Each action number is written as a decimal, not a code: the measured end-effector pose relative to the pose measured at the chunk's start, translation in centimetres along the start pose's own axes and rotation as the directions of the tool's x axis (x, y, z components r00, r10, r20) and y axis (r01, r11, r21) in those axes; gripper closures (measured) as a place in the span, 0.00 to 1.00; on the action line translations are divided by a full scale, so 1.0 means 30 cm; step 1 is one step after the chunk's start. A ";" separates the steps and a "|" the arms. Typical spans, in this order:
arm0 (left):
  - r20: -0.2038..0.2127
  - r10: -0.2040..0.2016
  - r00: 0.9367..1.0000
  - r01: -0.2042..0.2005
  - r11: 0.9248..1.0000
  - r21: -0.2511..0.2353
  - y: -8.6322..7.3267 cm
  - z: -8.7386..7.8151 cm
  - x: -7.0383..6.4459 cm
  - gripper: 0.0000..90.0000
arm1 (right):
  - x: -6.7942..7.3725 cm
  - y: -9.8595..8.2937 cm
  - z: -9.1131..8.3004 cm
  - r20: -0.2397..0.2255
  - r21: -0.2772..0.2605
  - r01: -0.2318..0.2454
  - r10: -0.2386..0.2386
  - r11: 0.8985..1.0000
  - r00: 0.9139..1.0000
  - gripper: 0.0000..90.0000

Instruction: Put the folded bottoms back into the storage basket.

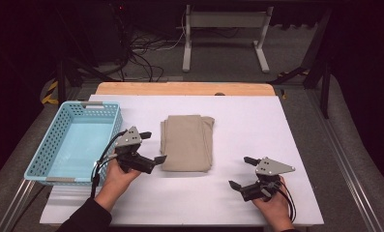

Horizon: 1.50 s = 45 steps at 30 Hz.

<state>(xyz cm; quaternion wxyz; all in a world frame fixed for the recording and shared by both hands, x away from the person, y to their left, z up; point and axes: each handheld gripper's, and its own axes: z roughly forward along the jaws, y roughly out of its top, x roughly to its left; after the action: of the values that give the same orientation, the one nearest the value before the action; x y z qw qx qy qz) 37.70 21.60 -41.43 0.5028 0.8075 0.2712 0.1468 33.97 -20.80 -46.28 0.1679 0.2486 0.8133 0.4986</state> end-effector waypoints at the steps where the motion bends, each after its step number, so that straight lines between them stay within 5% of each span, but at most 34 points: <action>1: 0.001 -0.005 1.000 0.005 1.000 -0.002 0.004 0.003 0.003 0.00 | 0.000 0.000 0.000 0.000 0.000 0.000 0.000 1.000 1.000 0.01; 21: 0.012 -0.031 0.999 0.031 0.999 0.013 0.061 0.049 0.061 0.00 | 0.003 -0.001 -0.001 0.000 0.005 -0.003 0.003 1.000 1.000 0.01; 45: -0.113 -0.079 0.990 0.095 0.985 0.147 0.128 0.183 0.160 0.01 | 0.004 -0.001 0.002 -0.012 0.005 0.001 -0.001 1.000 1.000 0.01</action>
<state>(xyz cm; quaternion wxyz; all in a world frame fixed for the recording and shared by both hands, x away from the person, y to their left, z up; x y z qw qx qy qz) 45.50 19.05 -40.65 0.4306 0.8218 0.3431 0.1465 33.89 -20.71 -46.33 0.1627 0.2457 0.8156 0.4979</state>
